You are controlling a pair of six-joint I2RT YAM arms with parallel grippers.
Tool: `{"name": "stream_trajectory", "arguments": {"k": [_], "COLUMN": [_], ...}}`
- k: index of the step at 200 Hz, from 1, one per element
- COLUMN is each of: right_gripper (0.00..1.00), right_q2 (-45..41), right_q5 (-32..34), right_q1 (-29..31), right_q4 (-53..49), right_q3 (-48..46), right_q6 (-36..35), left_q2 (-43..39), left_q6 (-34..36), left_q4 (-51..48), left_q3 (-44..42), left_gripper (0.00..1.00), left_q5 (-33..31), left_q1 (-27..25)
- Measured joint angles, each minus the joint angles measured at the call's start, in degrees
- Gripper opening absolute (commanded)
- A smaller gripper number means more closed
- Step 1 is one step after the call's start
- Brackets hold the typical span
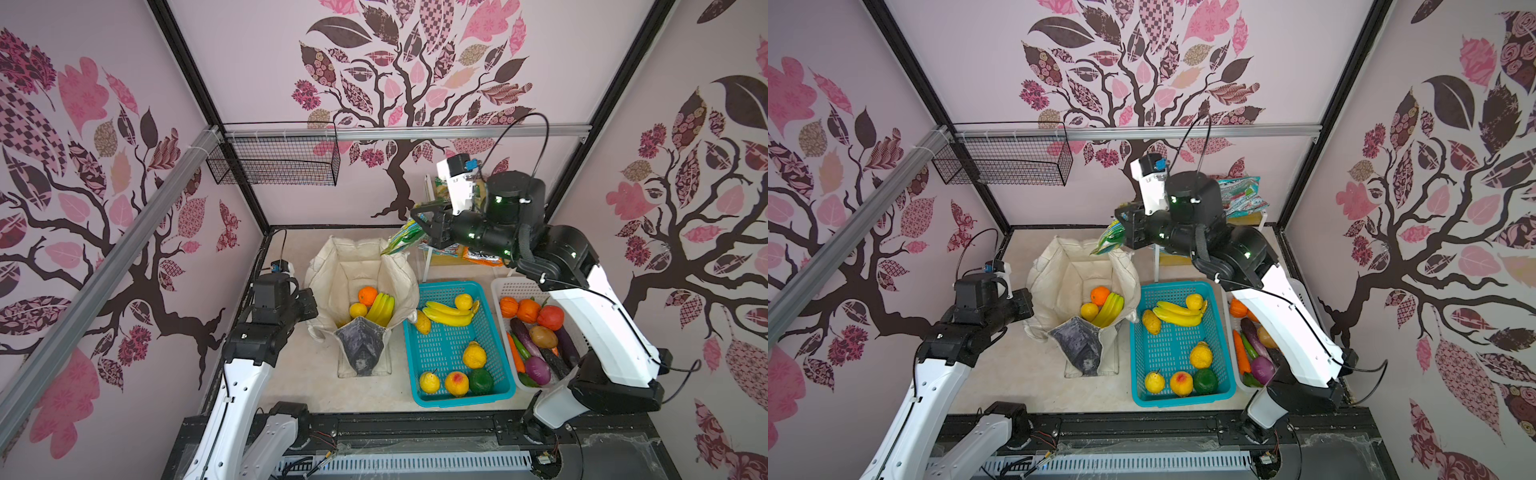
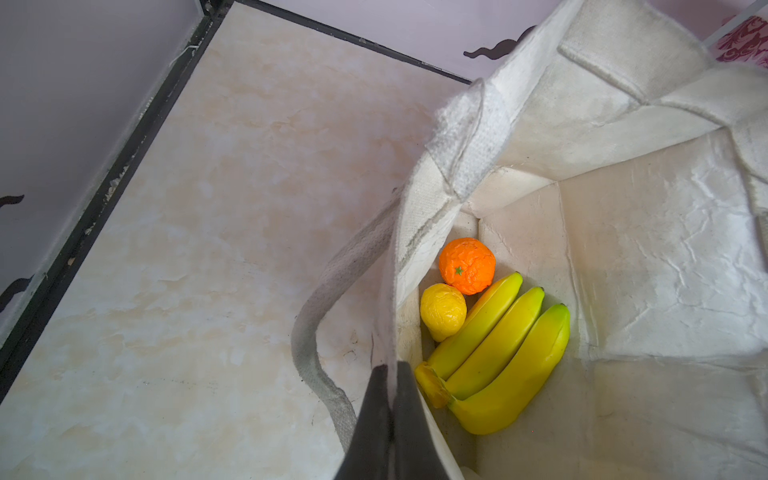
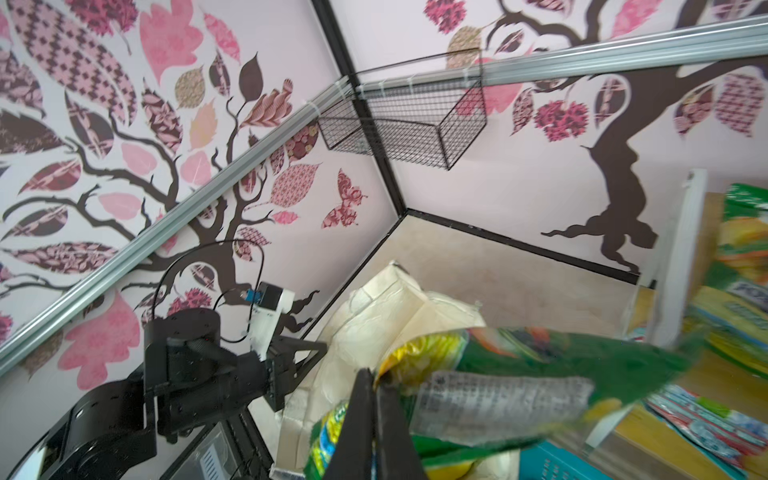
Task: Place the food into the grocery bag and tie it
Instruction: 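Carry the candy packet with the right gripper over the tote bag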
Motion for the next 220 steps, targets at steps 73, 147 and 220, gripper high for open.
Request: {"name": "stream_trajectory", "arguments": {"k": [73, 147, 220], "right_gripper": [0.00, 0.00, 0.00], "right_q2": [12.33, 18.32, 27.56], "right_q5": [-0.63, -2.78, -1.18], "right_q1": [6.10, 6.40, 6.38], "right_q4": [1.11, 8.61, 12.81], "right_q3": [0.87, -6.10, -6.60], "right_q6": [1.14, 4.07, 4.83], "left_q2": [0.79, 0.92, 0.92], "left_q6": [0.00, 0.00, 0.00], "left_q4": [0.02, 0.09, 0.15], "left_q3": [-0.04, -0.04, -0.04], "left_gripper": [0.00, 0.00, 0.00], "left_q5": [0.44, 1.22, 1.53], "left_q1": [0.00, 0.04, 0.04]}}
